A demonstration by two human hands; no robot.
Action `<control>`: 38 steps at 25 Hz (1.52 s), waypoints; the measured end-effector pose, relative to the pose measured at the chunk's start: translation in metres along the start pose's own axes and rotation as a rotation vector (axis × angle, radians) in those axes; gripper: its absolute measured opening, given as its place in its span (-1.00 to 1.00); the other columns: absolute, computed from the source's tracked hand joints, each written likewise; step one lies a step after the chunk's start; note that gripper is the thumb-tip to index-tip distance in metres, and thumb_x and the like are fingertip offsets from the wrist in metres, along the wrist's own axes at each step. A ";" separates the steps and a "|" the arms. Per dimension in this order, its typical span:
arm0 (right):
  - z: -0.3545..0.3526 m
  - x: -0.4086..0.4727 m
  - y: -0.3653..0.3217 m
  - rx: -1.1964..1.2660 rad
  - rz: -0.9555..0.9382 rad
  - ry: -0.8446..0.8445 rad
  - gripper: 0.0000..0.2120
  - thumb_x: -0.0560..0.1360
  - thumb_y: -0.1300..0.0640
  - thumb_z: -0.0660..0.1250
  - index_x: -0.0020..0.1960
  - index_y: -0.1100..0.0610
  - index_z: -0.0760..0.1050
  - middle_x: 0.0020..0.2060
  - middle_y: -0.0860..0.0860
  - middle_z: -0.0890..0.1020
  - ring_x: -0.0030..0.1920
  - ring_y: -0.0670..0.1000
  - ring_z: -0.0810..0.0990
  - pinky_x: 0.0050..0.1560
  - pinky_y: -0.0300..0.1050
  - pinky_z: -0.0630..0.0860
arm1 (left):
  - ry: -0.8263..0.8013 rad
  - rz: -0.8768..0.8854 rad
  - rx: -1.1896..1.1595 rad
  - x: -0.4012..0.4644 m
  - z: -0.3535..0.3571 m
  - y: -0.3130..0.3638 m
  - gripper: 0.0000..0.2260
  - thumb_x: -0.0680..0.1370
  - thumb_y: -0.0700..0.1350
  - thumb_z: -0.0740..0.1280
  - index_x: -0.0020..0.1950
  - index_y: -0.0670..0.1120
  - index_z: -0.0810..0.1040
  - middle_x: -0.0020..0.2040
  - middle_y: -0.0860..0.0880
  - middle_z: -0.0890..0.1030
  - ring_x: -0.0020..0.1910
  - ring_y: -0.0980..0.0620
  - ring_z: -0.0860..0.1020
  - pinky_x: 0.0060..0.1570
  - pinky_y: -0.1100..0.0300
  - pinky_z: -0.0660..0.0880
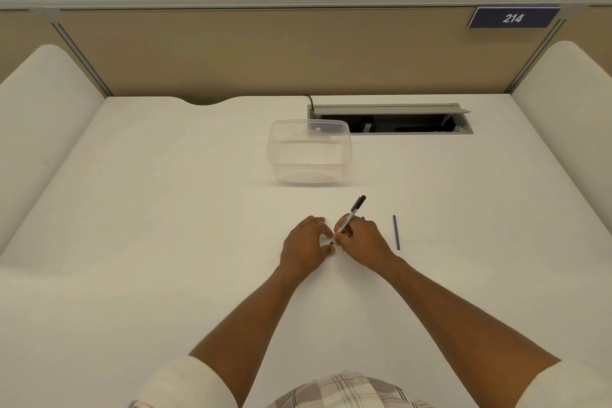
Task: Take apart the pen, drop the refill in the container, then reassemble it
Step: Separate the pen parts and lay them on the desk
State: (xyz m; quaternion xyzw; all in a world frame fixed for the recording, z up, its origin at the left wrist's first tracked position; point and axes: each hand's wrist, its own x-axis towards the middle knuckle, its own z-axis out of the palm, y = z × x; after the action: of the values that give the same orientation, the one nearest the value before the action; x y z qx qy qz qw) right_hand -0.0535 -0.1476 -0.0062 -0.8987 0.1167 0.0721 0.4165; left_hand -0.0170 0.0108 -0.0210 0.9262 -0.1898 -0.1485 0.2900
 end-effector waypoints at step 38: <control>-0.037 -0.004 -0.057 0.141 -0.083 0.129 -0.89 0.55 0.09 0.33 -0.03 0.12 0.58 -0.15 0.01 0.68 -0.22 0.03 0.65 -0.30 -0.34 0.47 | 0.012 -0.028 0.016 -0.014 -0.009 -0.012 -0.98 0.48 -0.13 0.36 -0.11 -0.03 0.54 0.23 0.00 0.59 0.22 -0.05 0.53 0.16 0.11 0.45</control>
State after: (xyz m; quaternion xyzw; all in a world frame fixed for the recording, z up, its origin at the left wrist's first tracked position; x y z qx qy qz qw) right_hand -0.0411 -0.1397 0.0598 -0.8739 0.1105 -0.0116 0.4732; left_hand -0.0226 0.0302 -0.0192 0.9319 -0.1762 -0.1455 0.2817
